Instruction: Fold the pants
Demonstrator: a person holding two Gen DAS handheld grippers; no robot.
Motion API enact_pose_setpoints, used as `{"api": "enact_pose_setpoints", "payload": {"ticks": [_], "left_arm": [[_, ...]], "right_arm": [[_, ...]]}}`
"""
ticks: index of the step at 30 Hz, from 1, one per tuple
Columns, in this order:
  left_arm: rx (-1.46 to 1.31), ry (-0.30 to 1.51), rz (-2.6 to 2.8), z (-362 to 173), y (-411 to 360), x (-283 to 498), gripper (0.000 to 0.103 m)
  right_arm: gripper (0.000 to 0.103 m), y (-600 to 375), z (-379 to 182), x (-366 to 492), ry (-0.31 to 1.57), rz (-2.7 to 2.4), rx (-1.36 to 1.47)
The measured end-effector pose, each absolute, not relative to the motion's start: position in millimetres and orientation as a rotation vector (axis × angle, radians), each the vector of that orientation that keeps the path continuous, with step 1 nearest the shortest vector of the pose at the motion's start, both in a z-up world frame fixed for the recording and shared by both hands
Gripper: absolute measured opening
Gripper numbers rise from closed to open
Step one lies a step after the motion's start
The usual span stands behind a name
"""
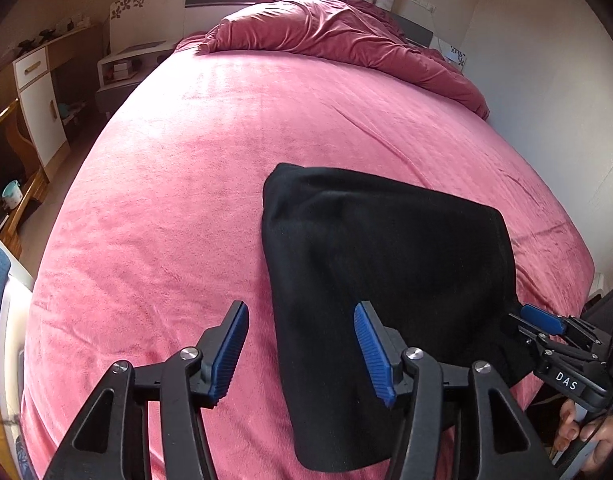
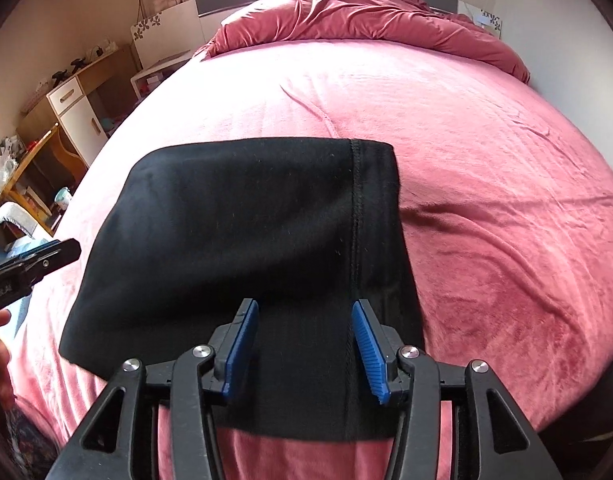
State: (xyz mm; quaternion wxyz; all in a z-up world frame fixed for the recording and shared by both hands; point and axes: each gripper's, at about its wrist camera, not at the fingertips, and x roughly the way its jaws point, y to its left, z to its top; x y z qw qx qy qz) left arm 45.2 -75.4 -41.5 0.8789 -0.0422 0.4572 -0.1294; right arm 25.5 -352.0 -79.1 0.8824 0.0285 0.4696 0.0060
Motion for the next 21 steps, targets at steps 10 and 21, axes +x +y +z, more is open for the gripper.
{"api": "enact_pose_setpoints", "payload": {"ticks": [10,21], "left_arm": [[-0.051,1.028,-0.288,-71.3,-87.7,34.6,0.061],[-0.239,0.992,-0.435,-63.9,-53.1,48.9,0.086]], "right_arm": [[0.052,-361.5,-90.4,8.2,0.99,-0.001,0.091],[0.069,-410.7,-85.3,41.5,0.959,0.021,0.336]]}}
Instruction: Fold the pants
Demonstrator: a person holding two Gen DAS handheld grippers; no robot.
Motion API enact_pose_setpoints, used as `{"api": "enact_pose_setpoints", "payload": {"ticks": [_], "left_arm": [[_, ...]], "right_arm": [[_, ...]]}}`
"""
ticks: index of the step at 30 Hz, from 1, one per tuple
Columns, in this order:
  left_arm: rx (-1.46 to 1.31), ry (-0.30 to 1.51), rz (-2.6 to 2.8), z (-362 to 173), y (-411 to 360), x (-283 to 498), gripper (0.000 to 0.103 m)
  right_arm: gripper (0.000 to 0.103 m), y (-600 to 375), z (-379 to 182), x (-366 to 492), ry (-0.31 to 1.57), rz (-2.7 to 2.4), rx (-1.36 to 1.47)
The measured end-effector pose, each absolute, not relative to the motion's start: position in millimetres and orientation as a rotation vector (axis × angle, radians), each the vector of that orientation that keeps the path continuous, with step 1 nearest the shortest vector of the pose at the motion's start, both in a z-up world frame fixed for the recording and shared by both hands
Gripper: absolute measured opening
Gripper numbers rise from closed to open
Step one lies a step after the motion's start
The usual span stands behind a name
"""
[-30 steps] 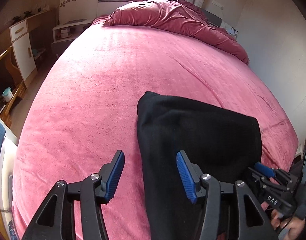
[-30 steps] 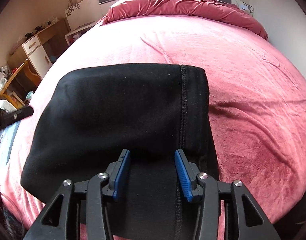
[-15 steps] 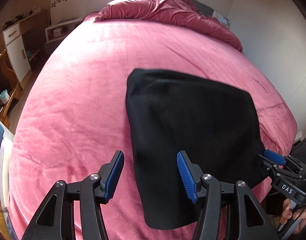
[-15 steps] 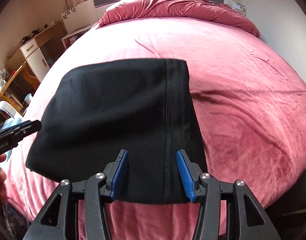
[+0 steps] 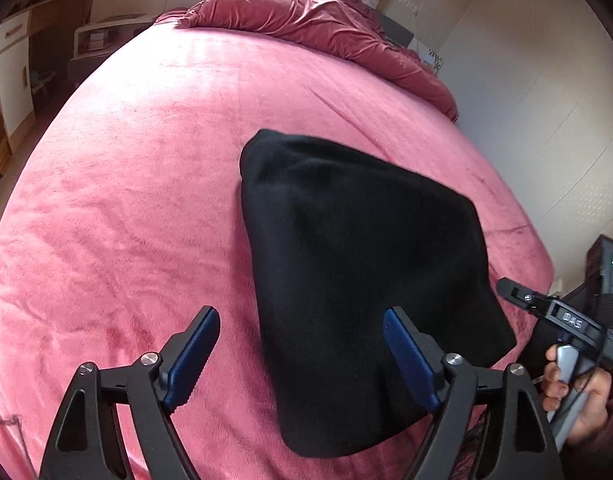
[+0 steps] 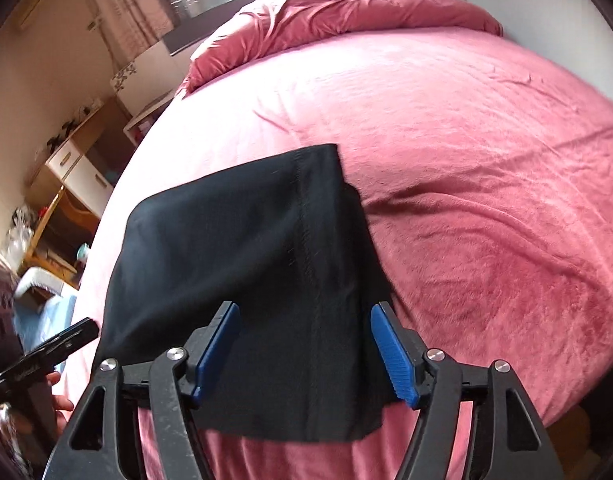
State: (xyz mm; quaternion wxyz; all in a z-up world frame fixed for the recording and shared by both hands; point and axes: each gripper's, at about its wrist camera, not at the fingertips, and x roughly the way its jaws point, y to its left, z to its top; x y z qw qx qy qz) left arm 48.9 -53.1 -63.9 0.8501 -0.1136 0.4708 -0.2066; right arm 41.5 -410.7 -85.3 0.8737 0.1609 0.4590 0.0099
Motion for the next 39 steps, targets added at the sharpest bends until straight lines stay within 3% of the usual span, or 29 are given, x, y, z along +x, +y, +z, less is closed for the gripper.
{"api": "enact_pose_setpoints", "payload": {"ticks": [7,10,12,13,16,18,27,35,38,39], "left_arm": [[-0.356,1.105,-0.492,-85.1,-53.0,81.8,0.086],[-0.394,1.153,-0.511,-95.5,-57.4,91.6,0.083],[-0.432,1.185,-0.523,-103.0,-60.0,93.6,0.057],[-0.438,1.188,-0.523,-104.7,-61.2,94.2,0.057],[-0.448,1.149,-0.576,-99.3,-60.5,92.0,0.04],[-0.464,1.12,-0.614,-89.5,-56.1,90.7,0.034],[-0.446,0.941,-0.58,-25.3,-7.3,122.4,0.033],[-0.427,0.97,-0.351,-37.0,39.4,192.6,0.036],[-0.381,1.065,-0.226,-64.2,48.5,210.1,0.042],[-0.363,1.087,-0.202,-74.9,49.3,211.7,0.054]], "right_arm": [[0.07,-434.4,-119.5,85.8,1.07,0.07,0.429],[0.078,-442.8,-136.3,99.5,1.11,0.12,0.493],[0.077,-444.7,-143.3,103.1,1.121,0.163,0.526],[0.072,-443.6,-143.6,103.7,1.12,0.18,0.523],[0.047,-437.4,-134.6,101.5,1.101,0.217,0.512],[0.042,-428.4,-122.3,101.5,1.087,0.231,0.468],[0.039,-367.7,-78.2,162.1,0.977,0.387,0.436],[0.041,-296.2,-98.3,273.3,1.046,0.418,0.411],[0.051,-286.4,-125.4,293.8,1.114,0.355,0.383],[0.054,-287.6,-136.8,297.1,1.125,0.346,0.399]]}}
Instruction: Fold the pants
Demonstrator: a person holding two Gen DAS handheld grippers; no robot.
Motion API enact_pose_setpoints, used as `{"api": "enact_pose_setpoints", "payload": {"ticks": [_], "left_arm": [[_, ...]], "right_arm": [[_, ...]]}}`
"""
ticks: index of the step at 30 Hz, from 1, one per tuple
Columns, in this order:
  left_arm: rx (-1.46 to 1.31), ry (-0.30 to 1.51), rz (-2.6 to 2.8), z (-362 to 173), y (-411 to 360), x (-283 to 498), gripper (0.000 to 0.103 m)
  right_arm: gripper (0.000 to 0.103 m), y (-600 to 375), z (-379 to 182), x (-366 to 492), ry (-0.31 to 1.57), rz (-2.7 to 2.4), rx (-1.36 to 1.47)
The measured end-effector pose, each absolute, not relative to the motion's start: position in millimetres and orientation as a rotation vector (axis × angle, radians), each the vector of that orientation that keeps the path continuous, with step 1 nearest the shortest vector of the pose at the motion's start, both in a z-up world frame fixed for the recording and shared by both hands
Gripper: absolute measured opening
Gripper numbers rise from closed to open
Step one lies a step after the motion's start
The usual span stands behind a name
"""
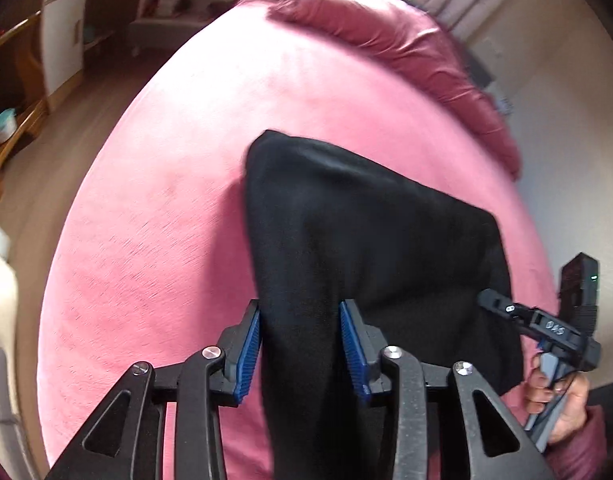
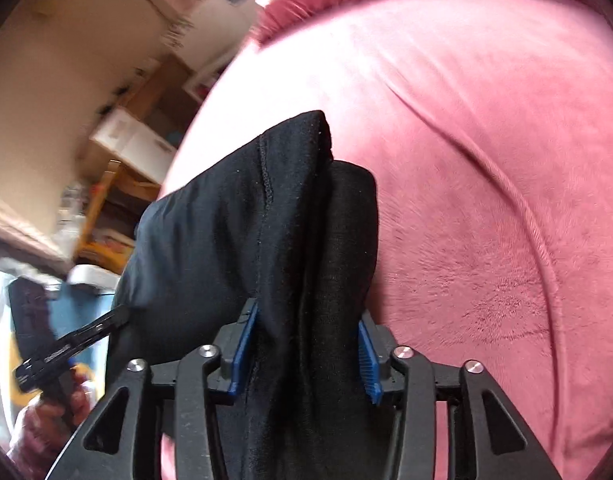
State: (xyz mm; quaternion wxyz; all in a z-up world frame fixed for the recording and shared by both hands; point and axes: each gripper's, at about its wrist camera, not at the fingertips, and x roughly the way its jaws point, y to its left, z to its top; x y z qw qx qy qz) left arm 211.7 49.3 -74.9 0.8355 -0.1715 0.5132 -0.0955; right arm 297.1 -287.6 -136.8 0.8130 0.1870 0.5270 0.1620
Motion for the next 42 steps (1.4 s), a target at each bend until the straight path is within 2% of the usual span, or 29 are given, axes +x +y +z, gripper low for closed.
{"api": "enact_pose_setpoints", "payload": {"ticks": [2,6,8,12,17,29,42], "left_arm": [[-0.364,1.085,-0.175,-85.5,54.1,205.4,0.059],[-0.358,1.052,-0.139,-88.6,52.7,196.5,0.063],[-0.351,1.035,-0.11,-82.3,51.0,190.4,0.063],[-0.281,0.986,-0.049,-64.0,45.2,166.9,0.064],[-0.245,0.947,-0.016,-52.0,22.1,172.9,0.065],[-0.241,0.841,0.023,-27.5,7.3,116.7,0.065],[-0.169,0.729,0.046,1.7,-10.2,48.0,0.065]], "right_arm": [[0.066,-292.5,-145.7,295.1,1.118,0.337,0.422],[0.067,-289.7,-143.7,292.5,1.097,0.335,0.41],[0.072,-294.4,-139.1,282.0,1.096,0.317,0.383],[0.072,-287.4,-120.6,275.9,1.074,0.275,0.31],[0.072,-279.8,-96.9,257.6,1.003,0.22,0.215],[0.072,-269.1,-41.6,162.0,0.791,0.023,0.077],[0.072,-224.7,-28.5,85.1,0.75,0.035,0.052]]}}
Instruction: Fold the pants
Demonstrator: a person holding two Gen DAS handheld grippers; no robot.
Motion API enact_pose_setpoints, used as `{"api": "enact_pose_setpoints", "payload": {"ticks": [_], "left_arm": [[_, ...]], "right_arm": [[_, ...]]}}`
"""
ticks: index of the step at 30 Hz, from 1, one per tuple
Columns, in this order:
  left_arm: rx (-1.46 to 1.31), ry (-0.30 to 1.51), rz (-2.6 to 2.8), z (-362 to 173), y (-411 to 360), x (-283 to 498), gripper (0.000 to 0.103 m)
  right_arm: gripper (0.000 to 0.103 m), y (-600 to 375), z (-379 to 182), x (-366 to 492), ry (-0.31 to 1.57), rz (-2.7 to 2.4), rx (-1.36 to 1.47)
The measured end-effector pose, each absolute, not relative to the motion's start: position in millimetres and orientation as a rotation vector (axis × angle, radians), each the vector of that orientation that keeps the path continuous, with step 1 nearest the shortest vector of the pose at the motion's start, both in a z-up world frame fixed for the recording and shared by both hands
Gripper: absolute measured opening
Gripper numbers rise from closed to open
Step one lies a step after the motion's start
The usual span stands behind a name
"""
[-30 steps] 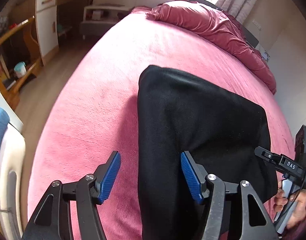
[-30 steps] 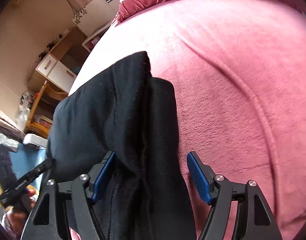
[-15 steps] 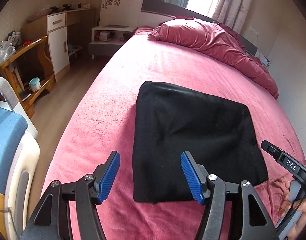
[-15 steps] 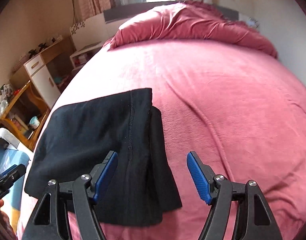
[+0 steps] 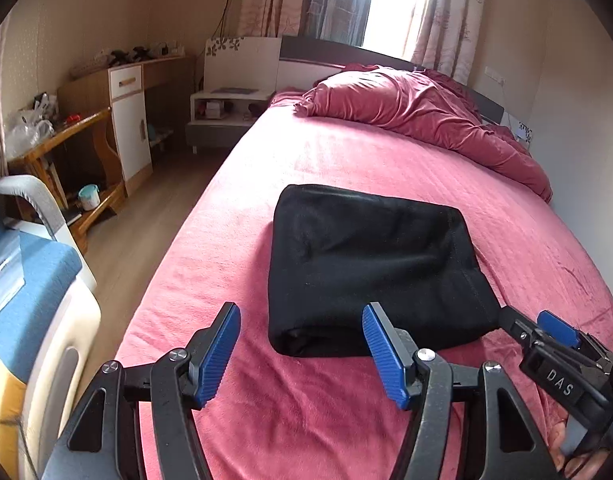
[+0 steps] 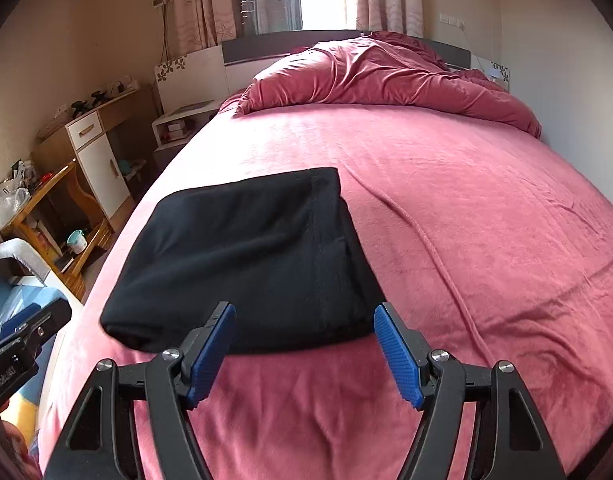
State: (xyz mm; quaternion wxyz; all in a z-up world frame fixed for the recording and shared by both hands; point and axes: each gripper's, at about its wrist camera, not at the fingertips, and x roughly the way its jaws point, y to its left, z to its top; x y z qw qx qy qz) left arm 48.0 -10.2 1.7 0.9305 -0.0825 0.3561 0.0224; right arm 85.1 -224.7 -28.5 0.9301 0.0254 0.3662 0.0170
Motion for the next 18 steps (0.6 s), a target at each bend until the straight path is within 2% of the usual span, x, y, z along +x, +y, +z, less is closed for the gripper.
{"api": "enact_pose_setpoints", "payload": {"ticks": [16,18], "left_arm": [[-0.133,0.689,0.044,17.4,-24.5,11.6,0.065],[-0.121,0.686,0.054,18.6,-26.4,9.5,0.068]], "right_arm": [[0.073,-209.1,-10.7,51.3,0.692,0.003,0.014],[0.073,-209.6,-11.3,50.4,0.694,0.003,0.014]]}}
